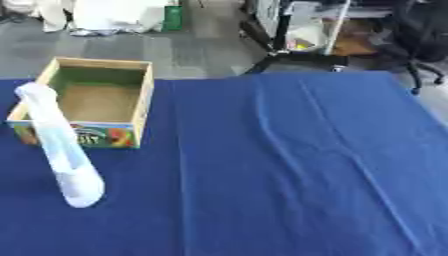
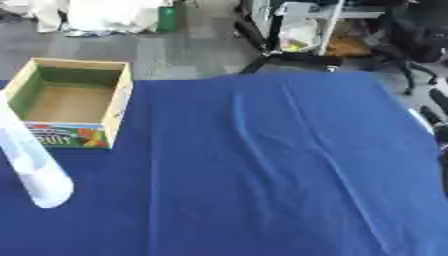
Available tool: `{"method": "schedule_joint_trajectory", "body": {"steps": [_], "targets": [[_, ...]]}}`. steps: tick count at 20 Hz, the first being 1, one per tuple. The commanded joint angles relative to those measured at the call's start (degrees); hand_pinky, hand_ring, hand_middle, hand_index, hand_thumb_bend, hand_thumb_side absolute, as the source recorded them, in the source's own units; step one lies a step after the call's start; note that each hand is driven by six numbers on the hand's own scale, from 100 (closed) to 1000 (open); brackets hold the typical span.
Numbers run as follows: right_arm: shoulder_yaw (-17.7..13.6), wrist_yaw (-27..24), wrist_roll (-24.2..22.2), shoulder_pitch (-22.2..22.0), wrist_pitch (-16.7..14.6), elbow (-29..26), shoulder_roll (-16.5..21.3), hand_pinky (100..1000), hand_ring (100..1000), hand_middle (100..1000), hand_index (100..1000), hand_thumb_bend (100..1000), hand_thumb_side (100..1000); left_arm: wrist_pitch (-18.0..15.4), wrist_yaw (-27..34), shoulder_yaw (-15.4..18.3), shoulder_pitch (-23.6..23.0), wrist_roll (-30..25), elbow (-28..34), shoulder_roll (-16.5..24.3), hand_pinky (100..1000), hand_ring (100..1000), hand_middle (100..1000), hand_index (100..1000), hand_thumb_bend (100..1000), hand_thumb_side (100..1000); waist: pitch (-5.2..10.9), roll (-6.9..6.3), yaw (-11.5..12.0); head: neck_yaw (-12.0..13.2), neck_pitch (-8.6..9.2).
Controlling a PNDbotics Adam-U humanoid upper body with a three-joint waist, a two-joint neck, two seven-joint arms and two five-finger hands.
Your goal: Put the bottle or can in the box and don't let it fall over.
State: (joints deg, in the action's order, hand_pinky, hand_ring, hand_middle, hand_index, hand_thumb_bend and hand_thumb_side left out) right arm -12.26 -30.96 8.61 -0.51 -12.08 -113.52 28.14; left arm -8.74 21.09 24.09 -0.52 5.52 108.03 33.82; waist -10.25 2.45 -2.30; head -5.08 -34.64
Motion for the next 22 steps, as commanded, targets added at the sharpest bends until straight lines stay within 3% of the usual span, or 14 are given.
{"method": "schedule_joint_trajectory", "body": {"steps": [1,4,6,9,10,11,12,13,14,16,19,20,21,22], "targets": [[-0.4,0.12,0.1,0.34,0.16,-1.07,1.86,976,1000,1000,1000,100,525,-0.52,-1.27,0.85,-0.25,-7.89,-2.68,2.73,1000,1000,986,900,100,649,1.01,-0.23,-0.03,0.01,-0.39],[-0.43,0.26,0.19,0.26,0.26,-1.07,1.78,976,1000,1000,1000,100,525,-3.06,-1.32,1.92,-0.39,-13.25,-4.98,2.96,1000,1000,992,914,162,693,1.01,-0.24,0.03,-0.12,-0.35],[-0.38,0.24,0.19,0.27,0.29,-1.07,1.79,976,1000,1000,1000,100,525,-4.52,-2.53,2.41,-0.47,-15.7,-6.09,3.18,1000,1000,1000,929,317,742,1.02,-0.23,0.03,-0.26,-0.01],[-0.38,0.22,0.2,0.23,0.26,-1.07,1.8,976,1000,1000,1000,100,525,-5.72,-3.76,2.79,-0.42,-17.44,-7.09,3.2,1000,1000,1000,929,317,742,1.03,-0.21,0.03,-0.39,0.17],[-0.38,0.22,0.21,0.23,0.25,-1.07,1.8,976,1000,1000,1000,100,525,-5.93,-3.89,2.83,-0.41,-17.66,-7.28,3.21,1000,1000,1000,934,437,779,1.03,-0.21,0.03,-0.4,0.19],[-0.42,0.17,0.27,0.24,0.17,-1.07,1.83,975,1000,1000,1000,100,525,-6.06,-4.25,2.76,-0.51,-18.06,-7.4,3.34,1000,1000,1000,939,941,915,1.02,-0.2,0.0,-0.41,0.26],[-0.45,0.09,0.36,0.25,0.05,-1.07,1.89,974,1000,1000,1000,100,525,-6.28,-4.84,2.68,-0.55,-18.68,-7.37,3.43,1000,1000,1000,941,957,919,1.0,-0.18,-0.01,-0.48,0.32],[-0.45,0.02,0.42,0.25,-0.04,-1.07,1.93,974,1000,1000,1000,100,525,-6.52,-5.44,2.69,-0.54,-19.32,-7.33,3.39,1000,1000,1000,941,957,919,0.98,-0.17,-0.01,-0.52,0.35],[-0.43,-0.02,0.45,0.26,-0.07,-1.07,1.94,975,1000,1000,1000,100,525,-6.8,-5.92,2.66,-0.49,-19.91,-7.22,3.37,1000,1000,1000,950,389,764,0.96,-0.17,-0.01,-0.49,0.32],[-0.41,-0.03,0.46,0.27,-0.12,-1.07,1.99,975,1000,1000,1000,100,525,-7.75,-6.82,2.48,-0.45,-21.32,-6.78,3.29,1000,1000,1000,954,100,661,0.91,-0.14,0.0,-0.45,0.36],[-0.44,-0.13,0.5,0.23,-0.37,-1.07,2.14,974,1000,1000,1000,100,526,-8.8,-7.45,2.28,-0.44,-23.5,-6.61,3.1,1000,1000,1000,954,100,405,0.95,-0.06,-0.03,-0.47,0.35],[-0.45,-0.19,0.52,0.2,-0.48,-1.07,2.19,974,1000,1000,1000,100,526,-9.02,-7.39,2.2,-0.39,-24.16,-6.65,3.06,1000,1000,1000,957,100,450,0.99,-0.02,-0.06,-0.47,0.32],[-0.47,-0.24,0.54,0.15,-0.58,-1.07,2.23,974,1000,1000,1000,100,526,-9.21,-7.2,2.16,-0.35,-24.74,-6.72,3.04,1000,1000,1000,960,100,668,1.02,0.02,-0.07,-0.49,0.31],[-0.5,-0.28,0.56,0.09,-0.67,-1.07,2.25,974,1000,1000,1000,100,526,-9.28,-6.87,2.2,-0.33,-25.03,-6.9,3.04,1000,1000,1000,959,216,710,1.06,0.07,-0.08,-0.49,0.29]]}}
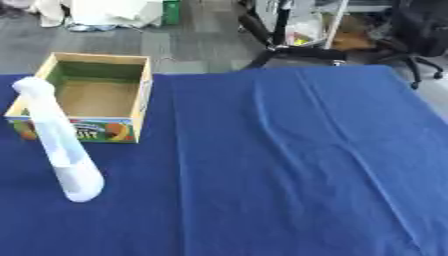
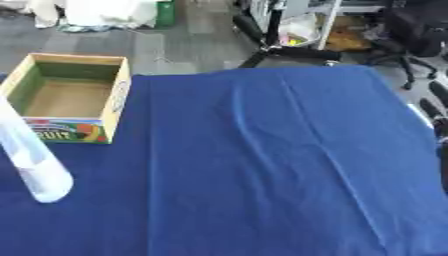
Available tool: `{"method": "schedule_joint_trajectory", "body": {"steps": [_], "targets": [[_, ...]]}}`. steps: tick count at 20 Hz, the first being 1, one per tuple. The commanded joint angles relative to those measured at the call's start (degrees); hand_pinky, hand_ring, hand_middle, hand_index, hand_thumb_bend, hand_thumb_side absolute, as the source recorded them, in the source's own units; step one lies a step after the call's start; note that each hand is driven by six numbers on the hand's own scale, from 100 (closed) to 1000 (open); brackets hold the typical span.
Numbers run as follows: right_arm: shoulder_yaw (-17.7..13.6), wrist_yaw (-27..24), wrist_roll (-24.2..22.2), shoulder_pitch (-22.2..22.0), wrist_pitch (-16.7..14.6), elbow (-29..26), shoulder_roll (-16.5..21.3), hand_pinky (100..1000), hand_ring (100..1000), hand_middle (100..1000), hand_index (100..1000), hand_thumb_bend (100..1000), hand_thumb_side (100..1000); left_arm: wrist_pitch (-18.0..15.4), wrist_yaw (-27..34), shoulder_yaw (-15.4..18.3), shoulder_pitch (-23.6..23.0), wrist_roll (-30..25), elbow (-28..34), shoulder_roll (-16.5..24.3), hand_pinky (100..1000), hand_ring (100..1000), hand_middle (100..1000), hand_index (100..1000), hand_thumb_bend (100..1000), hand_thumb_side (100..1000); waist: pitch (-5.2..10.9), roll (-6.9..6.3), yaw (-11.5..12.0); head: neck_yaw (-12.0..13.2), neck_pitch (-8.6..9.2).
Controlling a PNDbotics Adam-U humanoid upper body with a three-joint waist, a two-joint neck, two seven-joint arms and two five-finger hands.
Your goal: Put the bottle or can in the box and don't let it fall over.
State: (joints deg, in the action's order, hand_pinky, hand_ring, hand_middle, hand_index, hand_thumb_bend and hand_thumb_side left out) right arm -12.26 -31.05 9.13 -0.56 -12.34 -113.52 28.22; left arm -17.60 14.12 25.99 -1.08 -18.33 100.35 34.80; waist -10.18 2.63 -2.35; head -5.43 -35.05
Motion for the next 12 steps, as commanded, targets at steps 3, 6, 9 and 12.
{"method": "schedule_joint_trajectory", "body": {"steps": [3,6,9,12], "targets": [[-0.49,-0.29,0.05,0.09,-0.51,-1.07,2.2,974,1000,1000,1000,100,526,-0.41,0.2,0.61,0.23,-1.33,0.21,2.37,1000,1000,1000,953,617,831,1.0,-0.08,0.01,-0.18,0.82],[-0.44,-0.24,0.01,0.13,-0.47,-1.07,2.19,974,1000,1000,1000,100,526,-0.49,-0.04,0.54,0.23,-1.38,0.16,2.33,1000,1000,1000,950,762,871,0.96,-0.06,0.05,-0.1,0.92],[-0.47,-0.25,0.02,0.11,-0.62,-1.07,2.26,973,1000,1000,1000,100,526,-0.59,-0.35,0.51,0.24,-1.77,0.11,2.35,1000,1000,1000,953,507,800,0.96,-0.01,-0.01,-0.14,0.94],[-0.46,-0.36,0.06,0.12,-0.69,-1.07,2.32,973,1000,1000,1000,100,526,-0.9,-0.61,0.13,0.17,-2.77,0.12,2.36,1000,1000,1000,962,288,733,1.01,-0.02,-0.04,-0.05,0.79]]}}
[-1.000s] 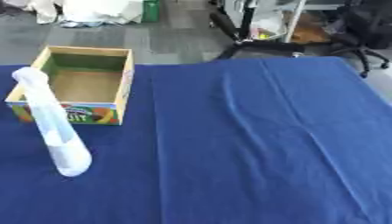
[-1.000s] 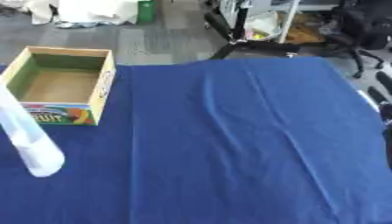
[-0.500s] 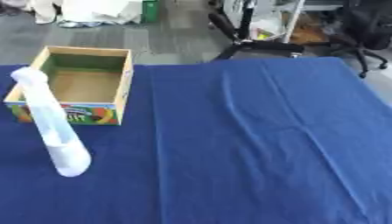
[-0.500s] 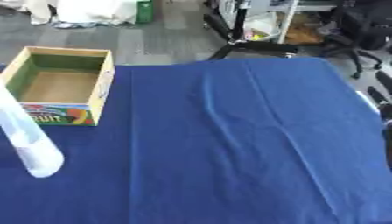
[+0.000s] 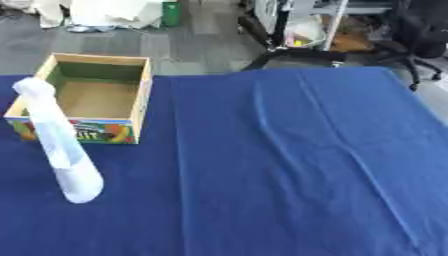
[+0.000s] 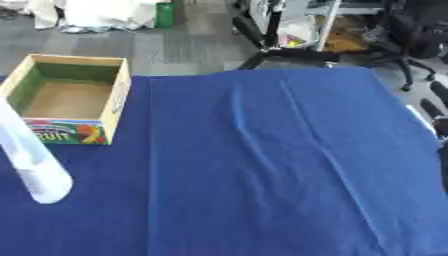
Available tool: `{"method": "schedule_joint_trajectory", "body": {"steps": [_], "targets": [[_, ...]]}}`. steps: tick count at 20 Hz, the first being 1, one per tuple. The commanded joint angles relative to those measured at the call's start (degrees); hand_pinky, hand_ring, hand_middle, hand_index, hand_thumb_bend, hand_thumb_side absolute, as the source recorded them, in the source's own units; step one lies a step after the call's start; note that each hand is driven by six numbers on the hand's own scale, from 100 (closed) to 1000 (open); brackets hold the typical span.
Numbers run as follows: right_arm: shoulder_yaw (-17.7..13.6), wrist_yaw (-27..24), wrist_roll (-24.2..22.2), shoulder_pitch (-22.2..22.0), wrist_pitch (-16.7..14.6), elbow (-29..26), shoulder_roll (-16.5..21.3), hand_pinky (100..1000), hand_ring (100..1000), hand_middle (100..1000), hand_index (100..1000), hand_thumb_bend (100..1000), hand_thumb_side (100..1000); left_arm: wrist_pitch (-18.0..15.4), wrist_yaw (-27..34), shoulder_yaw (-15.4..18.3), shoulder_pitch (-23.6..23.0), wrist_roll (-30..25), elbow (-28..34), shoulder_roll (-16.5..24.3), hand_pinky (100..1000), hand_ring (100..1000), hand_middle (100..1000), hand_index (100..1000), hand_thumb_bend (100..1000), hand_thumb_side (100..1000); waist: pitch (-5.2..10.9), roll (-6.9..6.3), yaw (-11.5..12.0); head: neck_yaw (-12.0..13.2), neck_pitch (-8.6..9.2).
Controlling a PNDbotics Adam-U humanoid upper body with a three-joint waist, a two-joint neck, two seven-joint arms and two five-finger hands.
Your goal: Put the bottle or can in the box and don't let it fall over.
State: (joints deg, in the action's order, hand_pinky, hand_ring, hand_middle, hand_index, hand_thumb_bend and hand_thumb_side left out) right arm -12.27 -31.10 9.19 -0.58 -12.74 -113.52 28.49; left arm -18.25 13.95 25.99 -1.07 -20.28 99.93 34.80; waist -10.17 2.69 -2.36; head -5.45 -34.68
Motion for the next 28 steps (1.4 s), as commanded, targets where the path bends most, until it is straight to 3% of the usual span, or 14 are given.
{"method": "schedule_joint_trajectory", "body": {"steps": [1,3,5,6,10,14,22,28], "targets": [[-0.42,-0.33,-0.02,0.17,-0.23,-1.07,2.05,973,1000,1000,1000,100,526,-0.41,-0.38,-0.4,-0.03,-1.44,0.46,2.37,1000,1000,1000,963,266,726,1.01,-0.1,-0.06,0.03,0.32],[-0.39,-0.37,-0.03,0.22,-0.15,-1.07,2.04,973,1000,1000,1000,100,526,-0.9,0.02,-1.43,-0.32,-2.79,0.35,2.36,1000,1000,1000,966,188,701,1.01,-0.11,-0.12,0.08,0.06],[-0.38,-0.42,-0.03,0.22,-0.11,-1.07,2.07,973,1000,1000,1000,100,526,-1.19,0.82,-2.02,-0.26,-4.22,0.0,2.26,1000,1000,1000,965,225,713,1.06,-0.1,-0.14,0.42,-0.74],[-0.39,-0.46,-0.01,0.2,-0.08,-1.07,2.08,973,1000,1000,1000,100,525,-1.15,1.22,-2.14,-0.2,-4.9,-0.41,2.35,1000,1000,996,957,301,737,1.12,-0.12,-0.13,1.06,-1.47],[-0.45,-0.65,0.19,0.06,0.18,-1.07,2.23,972,1000,1000,1000,100,525,-0.62,1.16,-2.45,0.3,-4.96,-2.82,3.61,1000,1000,963,938,364,757,1.48,-0.26,-0.14,5.62,-5.41],[-0.46,-0.44,0.24,-0.03,0.09,-1.07,2.2,972,1000,1000,1000,100,525,-0.59,-0.67,-2.95,0.24,-3.37,-2.82,4.13,1000,1000,982,945,344,750,1.39,-0.32,-0.11,6.07,-6.69],[-0.09,0.19,0.04,0.16,0.36,-1.07,2.02,972,1000,1000,1000,100,526,-0.59,-2.91,-6.04,0.64,-4.51,-2.84,6.65,1000,1000,973,940,237,723,1.05,-0.41,-0.04,7.94,-5.33],[0.36,0.52,-0.36,0.39,0.38,-1.07,1.93,972,1000,1000,1000,100,526,0.79,-2.17,-10.72,3.14,-6.12,-5.01,9.18,1000,1000,966,932,196,728,0.81,-0.25,0.04,8.26,-4.27]]}}
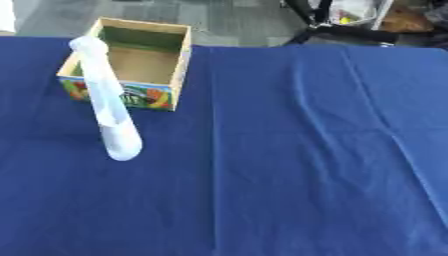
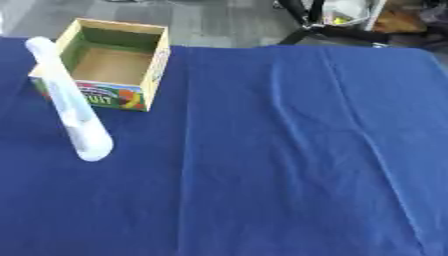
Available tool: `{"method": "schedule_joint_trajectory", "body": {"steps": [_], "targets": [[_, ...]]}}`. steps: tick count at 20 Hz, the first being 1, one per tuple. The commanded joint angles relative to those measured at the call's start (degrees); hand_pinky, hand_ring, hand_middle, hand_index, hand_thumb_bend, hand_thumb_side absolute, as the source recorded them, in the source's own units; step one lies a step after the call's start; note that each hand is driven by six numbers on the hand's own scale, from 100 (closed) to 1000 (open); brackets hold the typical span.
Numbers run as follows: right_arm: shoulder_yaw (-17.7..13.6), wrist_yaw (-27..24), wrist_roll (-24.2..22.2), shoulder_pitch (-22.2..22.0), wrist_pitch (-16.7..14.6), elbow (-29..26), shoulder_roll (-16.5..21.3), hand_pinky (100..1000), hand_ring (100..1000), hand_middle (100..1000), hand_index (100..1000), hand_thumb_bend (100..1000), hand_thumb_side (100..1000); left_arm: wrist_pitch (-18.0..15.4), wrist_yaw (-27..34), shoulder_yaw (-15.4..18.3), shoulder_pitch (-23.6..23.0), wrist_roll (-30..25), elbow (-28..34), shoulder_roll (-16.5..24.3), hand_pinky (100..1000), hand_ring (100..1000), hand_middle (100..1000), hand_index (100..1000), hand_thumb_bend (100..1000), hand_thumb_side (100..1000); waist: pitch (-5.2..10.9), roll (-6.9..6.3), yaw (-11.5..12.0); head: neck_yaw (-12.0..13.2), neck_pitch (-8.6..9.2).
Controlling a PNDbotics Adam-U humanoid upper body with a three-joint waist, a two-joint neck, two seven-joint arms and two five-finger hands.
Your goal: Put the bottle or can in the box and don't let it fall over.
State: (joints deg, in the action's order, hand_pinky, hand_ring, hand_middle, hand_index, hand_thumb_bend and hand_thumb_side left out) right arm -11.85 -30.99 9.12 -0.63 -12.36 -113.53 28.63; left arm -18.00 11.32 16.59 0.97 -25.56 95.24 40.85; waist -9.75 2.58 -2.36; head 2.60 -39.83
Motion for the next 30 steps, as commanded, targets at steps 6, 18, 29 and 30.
{"method": "schedule_joint_trajectory", "body": {"steps": [6,18,29,30], "targets": [[0.26,0.5,-0.65,0.7,0.17,-1.06,1.63,972,1000,1000,1000,100,526,3.3,0.51,-6.53,5.22,-2.78,-3.54,4.43,1000,1000,941,911,205,766,0.23,-0.06,-0.25,0.87,1.63],[0.77,0.7,-1.2,1.17,0.68,-1.06,1.43,973,1000,1000,1000,100,526,7.96,0.98,-12.95,12.36,-5.26,-3.99,1.96,1000,955,940,902,199,758,0.09,-0.1,-0.94,1.81,2.71],[1.18,0.77,-1.61,1.54,0.91,-1.06,1.22,973,1000,1000,1000,100,525,10.94,-3.44,-16.82,17.34,-4.13,-4.83,-1.7,1000,989,959,946,100,599,-0.12,-0.04,-1.1,3.77,3.74],[1.21,0.77,-1.62,1.58,0.95,-1.06,1.2,973,1000,1000,1000,100,525,10.92,-3.53,-16.96,17.37,-4.87,-5.03,-1.9,1000,992,961,948,100,572,-0.13,-0.06,-1.09,3.83,3.82]]}}
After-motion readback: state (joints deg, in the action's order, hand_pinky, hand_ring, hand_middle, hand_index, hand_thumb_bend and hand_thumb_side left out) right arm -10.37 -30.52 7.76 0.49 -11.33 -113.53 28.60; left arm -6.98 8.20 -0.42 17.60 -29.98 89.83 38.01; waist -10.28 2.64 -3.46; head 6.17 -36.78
